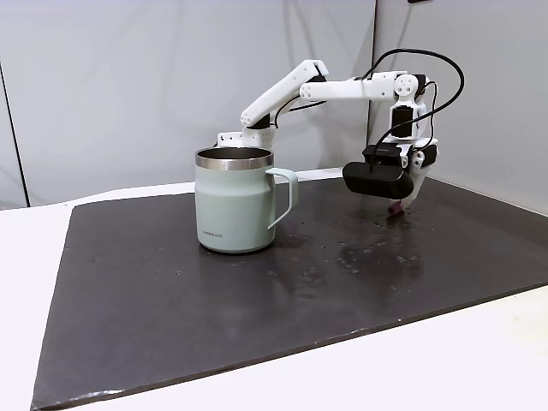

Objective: Grasp a pengrip and put it in the cup.

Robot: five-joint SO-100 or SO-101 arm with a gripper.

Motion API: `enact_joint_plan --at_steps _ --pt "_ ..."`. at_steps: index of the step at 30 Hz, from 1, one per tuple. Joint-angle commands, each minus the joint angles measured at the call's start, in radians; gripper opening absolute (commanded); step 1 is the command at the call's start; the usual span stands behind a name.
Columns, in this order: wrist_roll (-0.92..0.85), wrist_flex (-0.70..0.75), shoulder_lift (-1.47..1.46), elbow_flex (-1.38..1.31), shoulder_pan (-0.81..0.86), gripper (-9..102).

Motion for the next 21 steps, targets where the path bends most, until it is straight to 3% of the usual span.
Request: enact_joint_plan --at_steps 1,21 --pt "0.015 0.026 0.126 -0.028 0.066 0" --pt "-0.219 0.222 0.558 0.086 0.557 0"
